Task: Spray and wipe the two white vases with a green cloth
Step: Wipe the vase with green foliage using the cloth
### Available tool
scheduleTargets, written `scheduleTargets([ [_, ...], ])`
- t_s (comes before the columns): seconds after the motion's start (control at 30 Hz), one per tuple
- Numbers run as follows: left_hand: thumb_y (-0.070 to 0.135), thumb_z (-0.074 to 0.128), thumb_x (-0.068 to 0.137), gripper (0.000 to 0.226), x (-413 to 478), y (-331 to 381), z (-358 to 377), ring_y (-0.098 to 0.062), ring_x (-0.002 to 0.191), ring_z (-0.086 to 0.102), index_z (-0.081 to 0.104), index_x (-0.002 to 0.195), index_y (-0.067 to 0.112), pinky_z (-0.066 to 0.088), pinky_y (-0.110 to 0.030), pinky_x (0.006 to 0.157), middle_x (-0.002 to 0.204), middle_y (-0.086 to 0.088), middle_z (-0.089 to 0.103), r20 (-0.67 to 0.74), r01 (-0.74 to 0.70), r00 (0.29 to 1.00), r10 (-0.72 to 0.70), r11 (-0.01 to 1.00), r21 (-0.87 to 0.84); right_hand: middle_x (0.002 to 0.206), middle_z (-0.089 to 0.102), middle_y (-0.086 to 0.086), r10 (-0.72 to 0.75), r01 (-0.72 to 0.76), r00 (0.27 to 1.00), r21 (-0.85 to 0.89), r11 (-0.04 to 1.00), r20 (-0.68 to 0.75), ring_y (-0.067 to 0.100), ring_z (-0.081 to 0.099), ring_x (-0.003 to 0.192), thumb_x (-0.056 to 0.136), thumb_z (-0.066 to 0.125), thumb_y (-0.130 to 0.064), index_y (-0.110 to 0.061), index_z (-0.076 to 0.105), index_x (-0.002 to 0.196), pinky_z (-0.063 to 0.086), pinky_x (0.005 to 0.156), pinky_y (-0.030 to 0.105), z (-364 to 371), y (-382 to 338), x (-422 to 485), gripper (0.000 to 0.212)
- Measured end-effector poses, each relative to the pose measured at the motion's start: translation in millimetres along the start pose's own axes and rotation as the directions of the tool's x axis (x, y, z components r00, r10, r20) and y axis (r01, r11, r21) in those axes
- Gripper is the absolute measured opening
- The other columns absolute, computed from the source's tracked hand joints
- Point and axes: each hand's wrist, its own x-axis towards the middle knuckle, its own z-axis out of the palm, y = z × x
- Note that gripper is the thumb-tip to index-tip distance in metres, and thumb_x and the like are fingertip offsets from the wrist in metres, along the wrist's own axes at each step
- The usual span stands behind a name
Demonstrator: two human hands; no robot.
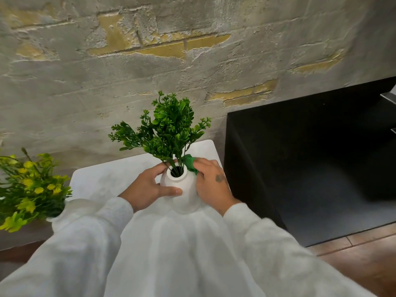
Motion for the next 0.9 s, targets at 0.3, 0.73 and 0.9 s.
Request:
scheduleTargets([
  [0.3, 0.017, 0.086, 0.067, 0.067, 1, 1, -1, 0.01, 0.103, 0.059, 0.058, 0.125, 0.034, 0.046, -0.003, 0.074, 0.113, 0.026, 0.066, -0.004, 0.006, 1.0, -0.006, 1.0, -0.005, 0.128, 0.065, -0.007, -0.007, 0.008, 0.999, 0.028, 1.0, -0.047, 0.022, 0.051, 0.106, 0.084, 0.042, 0.012, -0.017, 0.071, 0.12, 0.031, 0.091, 0.006, 3, 4, -14, 0.054],
  [0.73, 0.018, 0.083, 0.072, 0.076, -9, 1, 18, 0.0, 0.112, 0.053, 0.042, 0.131, 0.041, 0.043, -0.017, 0.093, 0.13, 0.021, 0.051, -0.121, 0.011, 0.993, -0.006, 0.999, 0.04, 0.109, 0.071, -0.01, 0.316, -0.257, 0.946, 0.444, 0.858, -0.064, 0.008, 0.061, 0.102, 0.093, 0.046, 0.007, -0.028, 0.074, 0.111, 0.049, 0.093, 0.02, -4, 23, -56, 0.048],
  [0.9, 0.054, 0.09, 0.047, 0.103, -17, 1, 57, -0.015, 0.124, 0.04, 0.038, 0.135, 0.033, 0.04, -0.04, 0.105, 0.131, 0.007, 0.039, -0.535, 0.16, 0.837, -0.117, 0.986, 0.035, 0.098, 0.075, 0.006, 0.729, -0.561, 0.665, 0.752, 0.347, 0.16, 0.03, 0.07, 0.096, 0.093, 0.05, 0.002, -0.025, 0.076, 0.103, 0.057, 0.09, 0.05, 1, 52, -60, 0.039],
])
